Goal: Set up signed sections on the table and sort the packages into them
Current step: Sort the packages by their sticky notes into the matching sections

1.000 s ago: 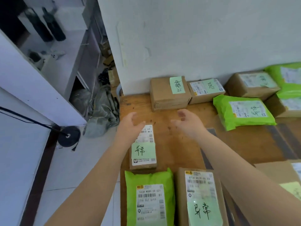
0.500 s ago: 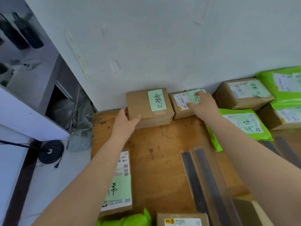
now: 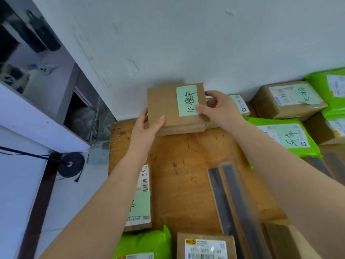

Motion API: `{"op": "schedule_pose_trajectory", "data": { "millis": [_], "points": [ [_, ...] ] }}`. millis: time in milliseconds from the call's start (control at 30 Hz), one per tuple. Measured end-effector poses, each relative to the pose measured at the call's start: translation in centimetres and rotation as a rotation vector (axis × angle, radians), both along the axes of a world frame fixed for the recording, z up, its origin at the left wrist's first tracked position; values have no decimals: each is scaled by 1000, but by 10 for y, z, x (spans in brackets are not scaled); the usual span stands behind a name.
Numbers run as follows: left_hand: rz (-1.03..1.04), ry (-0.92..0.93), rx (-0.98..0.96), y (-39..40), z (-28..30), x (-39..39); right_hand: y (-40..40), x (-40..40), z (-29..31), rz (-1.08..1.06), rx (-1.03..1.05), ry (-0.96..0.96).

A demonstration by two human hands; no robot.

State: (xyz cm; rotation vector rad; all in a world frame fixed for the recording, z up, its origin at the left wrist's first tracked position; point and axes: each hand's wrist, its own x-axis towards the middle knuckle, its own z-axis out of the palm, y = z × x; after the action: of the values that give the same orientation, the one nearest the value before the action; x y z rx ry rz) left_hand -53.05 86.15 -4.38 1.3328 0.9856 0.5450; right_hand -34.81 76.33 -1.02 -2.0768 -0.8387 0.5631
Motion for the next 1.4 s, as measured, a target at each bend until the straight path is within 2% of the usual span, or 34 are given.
{"op": "schedule_pose_trajectory", "data": {
  "millis": [67, 167, 267, 433, 600, 767, 900, 1100, 1267, 1400],
  "points": [
    [-11, -72, -17, -9, 19, -11, -13, -9, 16, -13, 77, 40],
    [-23, -117, 69, -27, 51, -34, -37, -30, 39, -23, 168, 41],
    [-21, -205, 124, -51, 79, -62, -64, -56, 60, -33, 262, 136],
    [76, -292, 162, -99, 114, -116, -114, -102, 88, 17, 347, 257],
    [56, -293, 163, -140, 134, -167, -169, -146, 102, 327, 256, 480],
    [101, -369, 136, -184, 137, -205, -227, -197, 104, 390, 180, 606],
    [105, -407, 50, -221, 132, -227, -274, -250, 96, 202, 242, 675],
    [-58, -403, -71, -288, 125, -270, -341, -331, 84, -105, 374, 746],
    [-213, -370, -69, -341, 115, -305, -382, -388, 84, -270, 483, 706],
    [-297, -380, -60, -373, 118, -328, -413, -416, 90, -379, 493, 647]
  ]
}}
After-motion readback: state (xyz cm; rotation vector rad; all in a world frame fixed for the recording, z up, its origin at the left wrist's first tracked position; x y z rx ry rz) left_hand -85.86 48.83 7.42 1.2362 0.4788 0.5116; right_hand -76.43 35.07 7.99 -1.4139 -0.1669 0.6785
